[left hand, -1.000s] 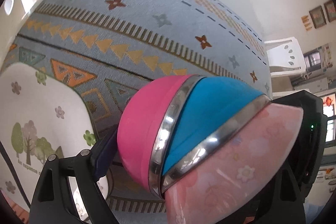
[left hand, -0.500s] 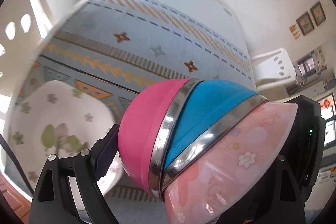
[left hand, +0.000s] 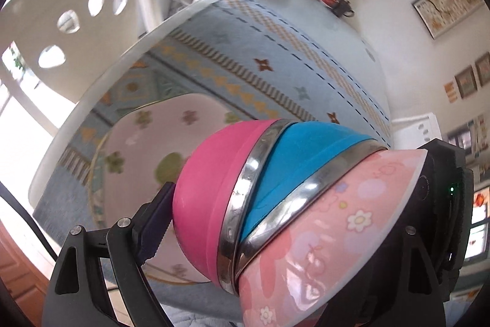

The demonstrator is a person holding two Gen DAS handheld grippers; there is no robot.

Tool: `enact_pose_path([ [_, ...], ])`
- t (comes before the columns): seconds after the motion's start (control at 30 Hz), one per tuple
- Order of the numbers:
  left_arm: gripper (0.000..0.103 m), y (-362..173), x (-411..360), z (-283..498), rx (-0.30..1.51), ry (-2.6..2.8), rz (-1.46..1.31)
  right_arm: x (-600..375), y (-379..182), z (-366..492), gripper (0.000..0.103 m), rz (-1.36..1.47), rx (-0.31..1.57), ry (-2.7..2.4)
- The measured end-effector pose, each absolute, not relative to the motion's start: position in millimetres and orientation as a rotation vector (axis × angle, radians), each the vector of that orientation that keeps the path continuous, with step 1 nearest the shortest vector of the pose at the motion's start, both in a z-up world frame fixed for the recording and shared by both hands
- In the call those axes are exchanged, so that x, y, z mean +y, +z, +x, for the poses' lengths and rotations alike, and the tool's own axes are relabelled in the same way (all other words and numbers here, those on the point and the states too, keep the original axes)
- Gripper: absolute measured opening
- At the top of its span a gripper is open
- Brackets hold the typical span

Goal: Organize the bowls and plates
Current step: 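Carry the bowl stack with both tools over the plate stack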

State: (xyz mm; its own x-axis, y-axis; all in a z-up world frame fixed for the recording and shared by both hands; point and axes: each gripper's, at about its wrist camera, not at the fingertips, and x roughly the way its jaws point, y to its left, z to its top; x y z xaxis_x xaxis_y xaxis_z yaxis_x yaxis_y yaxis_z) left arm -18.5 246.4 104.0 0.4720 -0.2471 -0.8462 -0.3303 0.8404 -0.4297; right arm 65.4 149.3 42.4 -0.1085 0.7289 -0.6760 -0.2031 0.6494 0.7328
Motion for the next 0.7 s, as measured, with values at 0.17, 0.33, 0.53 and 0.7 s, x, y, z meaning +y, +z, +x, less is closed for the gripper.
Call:
enact_pose_path([
  [0.17, 0.084, 87, 271, -28, 1.101, 0.092, -0.67, 196, 35, 77, 0.065, 0.392, 1.538, 0.849],
  [0.33, 0.084, 72, 288, -30, 1.118, 0.127, -0.726, 223, 19, 90, 0.065, 0.4, 1.649, 0.821],
  [0.53, 0.083, 83, 313, -30, 1.048, 0.106, -0.776, 236, 26, 122, 0.064, 0.412, 1.632, 0.797],
  [0.7, 0.084, 79, 317, -24, 1.072, 0.104, -0.773, 251, 41, 141, 0.064, 0.34, 1.567, 0.774],
])
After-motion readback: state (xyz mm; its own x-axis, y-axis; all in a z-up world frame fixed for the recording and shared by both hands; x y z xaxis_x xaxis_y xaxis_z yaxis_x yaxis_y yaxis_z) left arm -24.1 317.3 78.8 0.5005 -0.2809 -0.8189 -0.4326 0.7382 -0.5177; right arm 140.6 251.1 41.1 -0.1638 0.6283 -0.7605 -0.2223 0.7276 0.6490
